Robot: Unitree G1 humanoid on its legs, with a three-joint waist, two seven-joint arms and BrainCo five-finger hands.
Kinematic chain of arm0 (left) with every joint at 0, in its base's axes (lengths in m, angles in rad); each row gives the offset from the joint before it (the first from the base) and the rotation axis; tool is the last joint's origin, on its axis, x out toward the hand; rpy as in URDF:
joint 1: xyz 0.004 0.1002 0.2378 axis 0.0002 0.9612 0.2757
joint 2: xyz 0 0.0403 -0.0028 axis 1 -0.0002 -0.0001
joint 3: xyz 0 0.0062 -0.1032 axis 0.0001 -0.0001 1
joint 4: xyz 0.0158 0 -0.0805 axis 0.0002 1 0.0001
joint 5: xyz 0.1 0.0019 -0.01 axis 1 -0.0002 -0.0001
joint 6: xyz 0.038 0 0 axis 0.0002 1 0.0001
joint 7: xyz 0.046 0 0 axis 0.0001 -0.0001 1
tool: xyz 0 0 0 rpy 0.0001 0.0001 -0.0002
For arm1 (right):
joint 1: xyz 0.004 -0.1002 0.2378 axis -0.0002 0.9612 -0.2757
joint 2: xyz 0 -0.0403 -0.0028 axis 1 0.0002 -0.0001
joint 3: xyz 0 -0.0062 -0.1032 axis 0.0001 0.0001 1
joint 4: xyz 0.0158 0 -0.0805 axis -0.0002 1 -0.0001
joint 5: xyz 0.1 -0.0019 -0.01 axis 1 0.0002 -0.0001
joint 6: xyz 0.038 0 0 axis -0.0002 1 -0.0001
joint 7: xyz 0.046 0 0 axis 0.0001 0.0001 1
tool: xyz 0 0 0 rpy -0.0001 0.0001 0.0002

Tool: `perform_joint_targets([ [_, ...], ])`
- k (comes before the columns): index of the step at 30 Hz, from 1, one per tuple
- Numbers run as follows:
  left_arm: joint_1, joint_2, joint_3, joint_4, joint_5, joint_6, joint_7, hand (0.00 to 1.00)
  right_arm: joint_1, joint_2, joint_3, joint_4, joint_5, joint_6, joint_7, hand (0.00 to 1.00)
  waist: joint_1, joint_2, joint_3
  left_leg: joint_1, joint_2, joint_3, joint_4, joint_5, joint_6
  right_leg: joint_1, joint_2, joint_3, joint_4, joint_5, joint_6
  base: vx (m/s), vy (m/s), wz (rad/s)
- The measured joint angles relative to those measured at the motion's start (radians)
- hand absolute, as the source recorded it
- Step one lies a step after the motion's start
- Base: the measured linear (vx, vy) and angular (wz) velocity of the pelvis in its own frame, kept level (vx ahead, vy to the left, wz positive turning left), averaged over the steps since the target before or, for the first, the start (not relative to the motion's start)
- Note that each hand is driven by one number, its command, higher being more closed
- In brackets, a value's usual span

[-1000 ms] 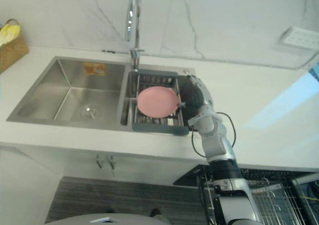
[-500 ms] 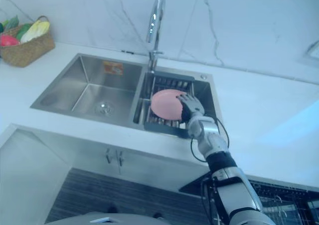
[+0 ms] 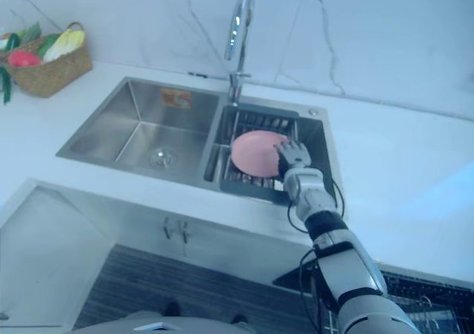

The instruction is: Walk over to the sink, pick up the cup, carry it to the dishwasher, place the cup inside the dishwasher, then close the dishwasher door

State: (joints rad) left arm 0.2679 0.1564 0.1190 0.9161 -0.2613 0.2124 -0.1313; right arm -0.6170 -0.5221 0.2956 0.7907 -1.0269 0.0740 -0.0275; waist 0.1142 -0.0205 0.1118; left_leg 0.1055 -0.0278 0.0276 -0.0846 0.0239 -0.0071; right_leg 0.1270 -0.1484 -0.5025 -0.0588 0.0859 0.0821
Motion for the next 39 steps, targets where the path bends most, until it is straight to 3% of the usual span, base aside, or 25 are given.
perform_joint_targets([
  [4, -0.001, 0.002, -0.005, 0.0, 0.0, -0.003, -0.012, 0.0, -0.002, 0.0, 0.0, 0.067, 0.0, 0.012, -0.051, 0.0, 0.025, 0.002, 0.002, 0.001, -0.001, -0.002, 0.0, 0.002, 0.0, 0.009, 0.0, -0.007, -0.005, 0.0, 0.001, 0.01, -0.01, 0.08],
  [10, 0.0, 0.002, -0.012, 0.007, 0.001, -0.02, -0.025, 0.0, -0.046, 0.0, -0.004, 0.118, -0.001, 0.021, -0.123, 0.0, 0.023, 0.013, 0.022, -0.002, -0.004, -0.014, -0.001, 0.009, 0.002, 0.011, -0.002, -0.018, -0.005, -0.001, 0.001, -0.02, 0.002, 0.06],
  [25, 0.002, 0.001, -0.042, 0.02, 0.0, -0.027, -0.036, 0.0, -0.059, 0.0, -0.031, 0.134, -0.001, 0.062, -0.128, 0.0, 0.032, 0.017, 0.042, -0.015, -0.008, -0.043, -0.001, 0.02, 0.002, 0.011, -0.002, -0.038, -0.005, -0.002, 0.0, -0.01, -0.001, 0.05],
  [26, 0.002, 0.001, -0.042, 0.02, 0.0, -0.027, -0.037, 0.0, -0.059, 0.0, -0.031, 0.134, -0.001, 0.062, -0.128, 1.0, 0.032, 0.017, 0.042, -0.015, -0.008, -0.043, -0.001, 0.021, 0.003, 0.012, -0.002, -0.039, -0.005, -0.002, 0.0, -0.01, -0.002, 0.04],
  [39, 0.002, 0.0, -0.052, 0.04, 0.0, -0.038, -0.037, 0.0, -0.058, -0.001, -0.03, 0.148, -0.002, 0.057, -0.127, 1.0, 0.033, 0.014, 0.044, -0.015, -0.008, -0.054, -0.002, 0.024, 0.004, 0.018, -0.002, -0.054, -0.005, -0.003, -0.001, 0.0, 0.0, 0.01],
])
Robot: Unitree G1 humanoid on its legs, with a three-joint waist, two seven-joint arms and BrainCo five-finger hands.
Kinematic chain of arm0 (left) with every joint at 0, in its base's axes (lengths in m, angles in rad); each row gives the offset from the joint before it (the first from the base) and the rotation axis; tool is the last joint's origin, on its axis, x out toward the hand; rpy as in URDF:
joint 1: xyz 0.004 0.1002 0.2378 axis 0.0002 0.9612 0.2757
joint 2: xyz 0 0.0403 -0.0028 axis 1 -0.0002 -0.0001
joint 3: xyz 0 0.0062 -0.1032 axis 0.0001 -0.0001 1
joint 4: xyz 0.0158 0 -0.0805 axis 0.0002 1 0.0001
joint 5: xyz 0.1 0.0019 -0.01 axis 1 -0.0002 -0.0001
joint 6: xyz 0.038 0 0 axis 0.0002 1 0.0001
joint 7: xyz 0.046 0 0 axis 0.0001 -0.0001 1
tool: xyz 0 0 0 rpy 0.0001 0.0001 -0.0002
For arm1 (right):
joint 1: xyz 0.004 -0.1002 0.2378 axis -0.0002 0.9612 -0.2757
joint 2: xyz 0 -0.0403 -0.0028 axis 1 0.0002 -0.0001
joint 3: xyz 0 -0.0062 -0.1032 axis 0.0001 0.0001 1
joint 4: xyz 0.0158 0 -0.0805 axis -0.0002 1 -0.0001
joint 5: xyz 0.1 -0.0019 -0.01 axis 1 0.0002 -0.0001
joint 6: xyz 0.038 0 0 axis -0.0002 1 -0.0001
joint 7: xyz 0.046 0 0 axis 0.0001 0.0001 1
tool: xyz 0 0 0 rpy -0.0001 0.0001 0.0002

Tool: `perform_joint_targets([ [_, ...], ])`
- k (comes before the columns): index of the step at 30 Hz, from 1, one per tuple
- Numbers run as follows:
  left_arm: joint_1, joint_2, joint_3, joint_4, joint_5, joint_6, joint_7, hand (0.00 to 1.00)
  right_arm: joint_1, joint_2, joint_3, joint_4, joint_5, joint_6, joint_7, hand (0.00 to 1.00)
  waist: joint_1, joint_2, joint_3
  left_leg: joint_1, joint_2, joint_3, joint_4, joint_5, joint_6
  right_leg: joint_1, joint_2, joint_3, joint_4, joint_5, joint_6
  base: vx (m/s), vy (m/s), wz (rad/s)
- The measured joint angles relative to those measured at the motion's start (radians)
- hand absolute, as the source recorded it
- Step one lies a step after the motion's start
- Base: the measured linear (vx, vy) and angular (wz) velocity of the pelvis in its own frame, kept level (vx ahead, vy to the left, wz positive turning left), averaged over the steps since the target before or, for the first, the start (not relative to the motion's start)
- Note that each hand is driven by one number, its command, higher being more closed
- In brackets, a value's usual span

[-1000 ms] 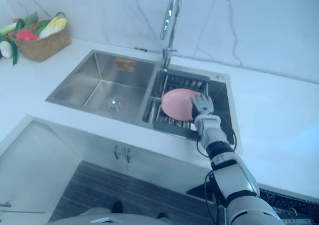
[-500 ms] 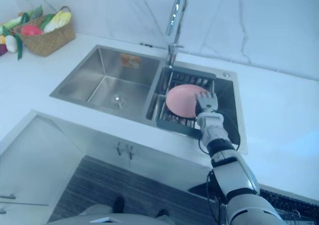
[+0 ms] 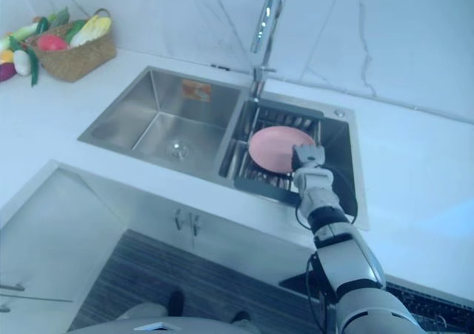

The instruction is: Walk over to the sink, pick up the cup, carry it to the dishwasher, place the cup inside the dishwasher, then close the dishwasher door

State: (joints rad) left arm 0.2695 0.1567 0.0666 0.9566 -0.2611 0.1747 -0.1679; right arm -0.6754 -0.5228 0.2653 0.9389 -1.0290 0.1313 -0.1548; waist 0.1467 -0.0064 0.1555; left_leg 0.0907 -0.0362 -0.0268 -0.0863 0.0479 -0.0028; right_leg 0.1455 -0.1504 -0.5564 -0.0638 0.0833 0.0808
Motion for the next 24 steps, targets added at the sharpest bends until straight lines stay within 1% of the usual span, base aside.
perform_joint_targets([
  [8, 0.0, 0.002, 0.001, 0.0, 0.003, -0.002, 0.0, 0.0, 0.0, -0.007, 0.006, 0.002, 0.0, -0.026, 0.0, 1.0, 0.0, -0.006, 0.003, 0.0, 0.0, -0.001, 0.0, 0.0, 0.0, 0.0, 0.0, -0.001, 0.0, 0.0, 0.0, 0.0, 0.0, 0.0],
  [11, 0.0, 0.003, 0.001, 0.0, 0.01, -0.008, 0.0, 0.0, 0.0, -0.011, 0.006, 0.008, 0.001, -0.044, -0.003, 1.0, 0.0, -0.006, 0.003, 0.0, 0.0, -0.001, 0.0, 0.0, 0.0, 0.001, 0.0, -0.002, 0.0, 0.0, 0.0, 0.0, 0.0, 0.0],
  [14, 0.001, 0.002, 0.001, 0.0, 0.012, -0.021, 0.0, 0.0, 0.001, -0.024, 0.007, 0.02, 0.006, -0.08, -0.023, 1.0, 0.002, -0.007, 0.004, 0.0, 0.0, -0.002, 0.0, 0.0, 0.0, 0.001, 0.0, -0.003, 0.0, 0.0, 0.0, 0.0, 0.0, 0.0],
  [16, 0.001, 0.003, 0.001, 0.0, 0.022, -0.022, 0.0, 0.0, 0.003, -0.028, 0.007, 0.02, 0.017, -0.091, -0.034, 1.0, 0.001, -0.007, 0.004, 0.0, 0.0, -0.002, 0.0, 0.0, 0.0, 0.001, 0.0, -0.003, 0.0, 0.0, 0.0, 0.0, 0.0, 0.0],
  [20, 0.001, 0.006, 0.001, -0.001, 0.032, -0.025, 0.0, 0.0, 0.007, -0.032, 0.008, 0.02, 0.059, -0.141, -0.068, 1.0, -0.005, -0.008, 0.004, 0.0, 0.0, -0.001, 0.0, 0.0, 0.0, 0.001, 0.0, -0.002, 0.0, 0.0, 0.0, 0.0, 0.0, 0.0],
  [24, 0.001, 0.01, 0.0, -0.004, 0.049, -0.03, 0.0, 0.0, 0.012, -0.039, 0.009, 0.019, 0.059, -0.18, -0.102, 1.0, -0.01, -0.008, 0.005, 0.0, 0.001, 0.001, 0.0, -0.001, 0.0, 0.001, 0.001, -0.002, 0.0, 0.0, 0.0, 0.0, 0.0, 0.0],
])
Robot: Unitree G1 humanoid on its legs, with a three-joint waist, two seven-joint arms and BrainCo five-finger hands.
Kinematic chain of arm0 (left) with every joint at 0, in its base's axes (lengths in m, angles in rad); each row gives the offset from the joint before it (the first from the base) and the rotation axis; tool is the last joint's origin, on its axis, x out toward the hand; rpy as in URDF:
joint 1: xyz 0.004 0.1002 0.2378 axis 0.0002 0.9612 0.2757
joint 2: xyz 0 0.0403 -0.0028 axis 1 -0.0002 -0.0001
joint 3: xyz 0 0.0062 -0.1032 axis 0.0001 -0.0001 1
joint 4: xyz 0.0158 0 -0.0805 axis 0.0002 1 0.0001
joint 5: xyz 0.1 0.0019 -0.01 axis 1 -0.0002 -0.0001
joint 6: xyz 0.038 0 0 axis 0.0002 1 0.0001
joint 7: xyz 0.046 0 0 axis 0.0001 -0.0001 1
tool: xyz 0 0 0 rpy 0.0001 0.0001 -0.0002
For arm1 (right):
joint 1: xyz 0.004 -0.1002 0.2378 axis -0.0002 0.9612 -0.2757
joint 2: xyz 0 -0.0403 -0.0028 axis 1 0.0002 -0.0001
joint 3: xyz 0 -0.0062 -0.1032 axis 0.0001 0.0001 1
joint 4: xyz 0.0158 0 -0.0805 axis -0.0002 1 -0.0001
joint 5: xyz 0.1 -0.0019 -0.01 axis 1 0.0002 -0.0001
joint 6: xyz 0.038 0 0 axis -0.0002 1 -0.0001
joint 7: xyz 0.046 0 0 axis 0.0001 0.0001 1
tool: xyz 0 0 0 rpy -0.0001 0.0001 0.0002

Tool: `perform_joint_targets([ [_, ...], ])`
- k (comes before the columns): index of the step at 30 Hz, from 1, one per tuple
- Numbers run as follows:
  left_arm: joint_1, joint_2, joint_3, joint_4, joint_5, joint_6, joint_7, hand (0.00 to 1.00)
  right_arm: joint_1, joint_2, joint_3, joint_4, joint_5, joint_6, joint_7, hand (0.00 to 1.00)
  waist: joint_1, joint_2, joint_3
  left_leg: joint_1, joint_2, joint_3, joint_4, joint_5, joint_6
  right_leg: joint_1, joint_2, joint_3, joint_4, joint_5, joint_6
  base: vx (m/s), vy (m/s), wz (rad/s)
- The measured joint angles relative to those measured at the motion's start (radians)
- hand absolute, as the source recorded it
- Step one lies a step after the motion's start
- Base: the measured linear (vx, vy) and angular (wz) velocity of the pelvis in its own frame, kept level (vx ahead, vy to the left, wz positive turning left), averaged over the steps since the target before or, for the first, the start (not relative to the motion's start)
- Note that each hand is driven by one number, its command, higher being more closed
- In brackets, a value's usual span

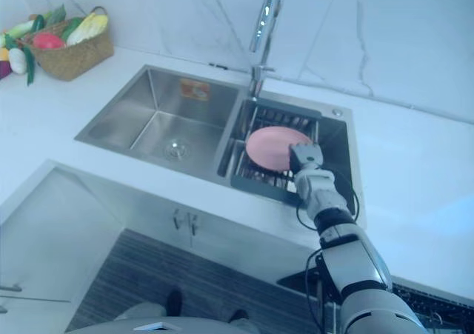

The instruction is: Walk over to the sink, pick up the cup, carry it to the dishwasher, place the cup inside the dishwasher, then close the dishwasher door

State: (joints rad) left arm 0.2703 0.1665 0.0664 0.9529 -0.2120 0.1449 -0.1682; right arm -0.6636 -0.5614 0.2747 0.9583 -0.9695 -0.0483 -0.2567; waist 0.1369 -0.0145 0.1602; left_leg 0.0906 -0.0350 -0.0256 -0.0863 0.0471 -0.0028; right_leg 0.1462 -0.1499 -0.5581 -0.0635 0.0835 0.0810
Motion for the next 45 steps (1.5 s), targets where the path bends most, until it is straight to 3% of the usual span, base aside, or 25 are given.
perform_joint_targets([
  [10, 0.001, 0.002, -0.002, -0.016, 0.0, 0.0, 0.0, 0.0, 0.024, -0.032, 0.038, -0.034, 0.004, -0.041, -0.049, 1.0, -0.002, -0.001, 0.0, 0.0, 0.008, 0.029, 0.0, -0.006, -0.001, -0.001, 0.001, 0.003, 0.0, 0.0, 0.0, 0.0, 0.0, 0.0],
  [23, 0.022, 0.002, 0.002, -0.038, 0.0, -0.003, 0.001, 0.0, 0.043, -0.063, 0.038, -0.131, 0.013, -0.124, -0.095, 1.0, -0.035, 0.0, -0.001, -0.001, 0.013, 0.052, 0.0, -0.008, -0.006, -0.014, 0.006, 0.027, -0.001, 0.004, -0.002, 0.0, -0.001, -0.05],
  [26, 0.025, 0.001, 0.001, -0.038, -0.001, -0.008, 0.001, 0.0, 0.068, -0.094, 0.038, -0.194, -0.062, -0.152, -0.095, 1.0, -0.036, 0.001, -0.001, -0.002, 0.015, 0.051, 0.0, -0.009, -0.006, -0.014, 0.01, 0.027, -0.004, 0.004, -0.002, 0.0, 0.0, 0.0],
  [31, 0.028, -0.001, 0.0, -0.038, -0.001, -0.012, 0.002, 0.0, 0.07, -0.153, 0.078, -0.246, -0.239, -0.248, -0.093, 1.0, -0.036, 0.005, -0.003, -0.006, 0.017, 0.046, 0.0, -0.007, -0.007, -0.012, 0.016, 0.021, -0.015, 0.005, -0.004, 0.0, -0.005, 0.02],
  [38, 0.027, 0.0, -0.008, -0.038, -0.001, -0.014, 0.002, 0.0, 0.066, -0.193, 0.158, -0.321, -0.323, -0.351, -0.068, 1.0, -0.025, 0.004, -0.006, -0.015, 0.017, 0.018, 0.0, 0.006, -0.002, -0.007, 0.017, -0.002, -0.015, 0.004, -0.004, 0.0, -0.009, 0.12],
  [45, 0.027, 0.004, -0.027, -0.038, 0.0, -0.026, 0.002, 0.0, 0.063, -0.147, 0.197, -0.314, -0.329, -0.356, -0.051, 1.0, 0.013, 0.002, -0.013, -0.02, 0.011, -0.007, 0.0, 0.014, -0.002, 0.002, 0.013, -0.028, -0.016, 0.004, -0.004, -0.01, 0.003, 0.12],
])
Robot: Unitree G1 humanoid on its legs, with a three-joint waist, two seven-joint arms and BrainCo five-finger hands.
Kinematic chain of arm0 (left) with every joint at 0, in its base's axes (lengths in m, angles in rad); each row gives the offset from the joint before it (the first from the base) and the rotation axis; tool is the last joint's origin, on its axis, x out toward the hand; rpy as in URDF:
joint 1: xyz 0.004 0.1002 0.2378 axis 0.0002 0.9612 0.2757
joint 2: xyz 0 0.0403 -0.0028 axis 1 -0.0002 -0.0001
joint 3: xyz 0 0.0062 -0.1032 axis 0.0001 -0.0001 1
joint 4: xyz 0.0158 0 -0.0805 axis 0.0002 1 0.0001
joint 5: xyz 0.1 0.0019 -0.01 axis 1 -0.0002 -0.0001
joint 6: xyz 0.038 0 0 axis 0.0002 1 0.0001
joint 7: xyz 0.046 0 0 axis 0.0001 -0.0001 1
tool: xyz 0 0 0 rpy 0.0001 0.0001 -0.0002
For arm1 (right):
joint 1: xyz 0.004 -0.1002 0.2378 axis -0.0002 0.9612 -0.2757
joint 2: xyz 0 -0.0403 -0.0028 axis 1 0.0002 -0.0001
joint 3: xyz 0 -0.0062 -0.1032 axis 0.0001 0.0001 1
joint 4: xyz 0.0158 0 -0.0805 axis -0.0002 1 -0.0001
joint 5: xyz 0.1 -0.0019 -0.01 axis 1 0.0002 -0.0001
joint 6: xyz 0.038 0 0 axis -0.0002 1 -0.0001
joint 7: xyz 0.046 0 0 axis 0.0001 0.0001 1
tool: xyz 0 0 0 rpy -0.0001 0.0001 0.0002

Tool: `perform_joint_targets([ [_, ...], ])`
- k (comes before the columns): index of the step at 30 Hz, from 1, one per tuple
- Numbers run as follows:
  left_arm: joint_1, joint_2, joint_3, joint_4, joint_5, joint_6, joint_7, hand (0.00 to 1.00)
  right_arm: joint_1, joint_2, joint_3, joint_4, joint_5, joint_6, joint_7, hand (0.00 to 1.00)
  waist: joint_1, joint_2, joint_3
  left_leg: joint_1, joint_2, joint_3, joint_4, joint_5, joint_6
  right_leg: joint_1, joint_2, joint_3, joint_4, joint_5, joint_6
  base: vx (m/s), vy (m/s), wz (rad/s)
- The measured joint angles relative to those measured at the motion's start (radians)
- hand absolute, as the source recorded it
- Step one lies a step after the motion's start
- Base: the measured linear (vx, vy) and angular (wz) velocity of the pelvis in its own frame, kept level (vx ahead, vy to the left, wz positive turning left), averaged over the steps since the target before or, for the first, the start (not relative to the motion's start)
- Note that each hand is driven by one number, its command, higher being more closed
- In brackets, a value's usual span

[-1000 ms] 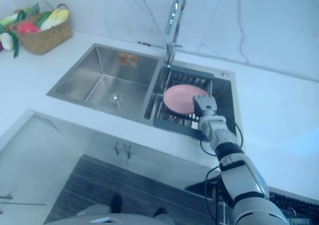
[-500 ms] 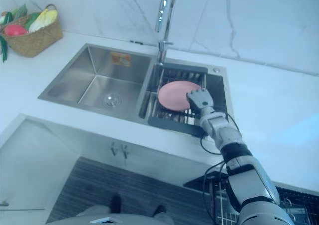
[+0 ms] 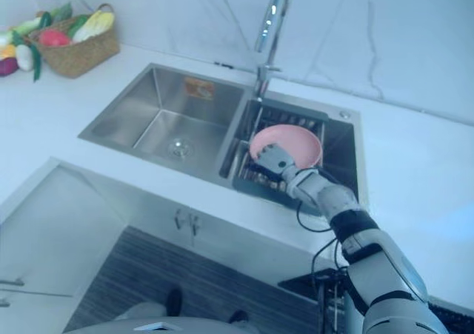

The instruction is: Walk over to the sink, pick up the cup, carry it to the dishwasher, place the cup inside the dishwasher, then close the dishwasher door

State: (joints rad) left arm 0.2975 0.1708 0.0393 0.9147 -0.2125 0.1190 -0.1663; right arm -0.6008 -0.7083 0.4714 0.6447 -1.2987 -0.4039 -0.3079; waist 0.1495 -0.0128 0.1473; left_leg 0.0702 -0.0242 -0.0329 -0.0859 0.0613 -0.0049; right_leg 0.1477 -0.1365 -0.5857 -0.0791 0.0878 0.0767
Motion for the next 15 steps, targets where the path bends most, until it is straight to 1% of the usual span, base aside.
perform_joint_targets([
  [7, 0.001, 0.009, -0.003, 0.002, 0.0, -0.004, -0.001, 0.0, 0.0, 0.03, 0.001, 0.014, -0.001, 0.022, -0.001, 1.0, 0.01, -0.016, -0.009, -0.002, -0.003, 0.0, 0.0, -0.001, -0.004, -0.001, -0.002, 0.0, 0.0, 0.0, 0.0, 0.0, 0.0, 0.0],
  [13, 0.001, 0.01, -0.003, 0.003, -0.001, -0.008, -0.001, 0.0, -0.003, 0.032, 0.019, 0.05, 0.013, 0.047, -0.002, 1.0, 0.013, -0.019, -0.01, -0.011, -0.005, -0.008, 0.0, 0.001, -0.004, -0.007, -0.003, -0.005, 0.0, 0.001, -0.001, 0.0, 0.001, 0.03],
  [14, 0.001, 0.01, -0.003, 0.003, -0.001, -0.008, -0.001, 0.0, -0.003, 0.032, 0.019, 0.057, 0.019, 0.059, -0.002, 0.0, 0.013, -0.019, -0.01, -0.014, -0.005, -0.011, 0.0, 0.002, -0.003, -0.008, -0.003, -0.007, 0.0, 0.001, -0.001, 0.01, -0.002, 0.07],
  [15, 0.001, 0.009, -0.003, 0.003, -0.001, -0.008, -0.001, 0.0, -0.004, 0.032, 0.019, 0.065, 0.028, 0.065, -0.002, 0.0, 0.013, -0.019, -0.01, -0.015, -0.005, -0.012, 0.0, 0.003, -0.003, -0.008, -0.003, -0.008, 0.0, 0.001, -0.002, 0.02, -0.004, 0.07],
])
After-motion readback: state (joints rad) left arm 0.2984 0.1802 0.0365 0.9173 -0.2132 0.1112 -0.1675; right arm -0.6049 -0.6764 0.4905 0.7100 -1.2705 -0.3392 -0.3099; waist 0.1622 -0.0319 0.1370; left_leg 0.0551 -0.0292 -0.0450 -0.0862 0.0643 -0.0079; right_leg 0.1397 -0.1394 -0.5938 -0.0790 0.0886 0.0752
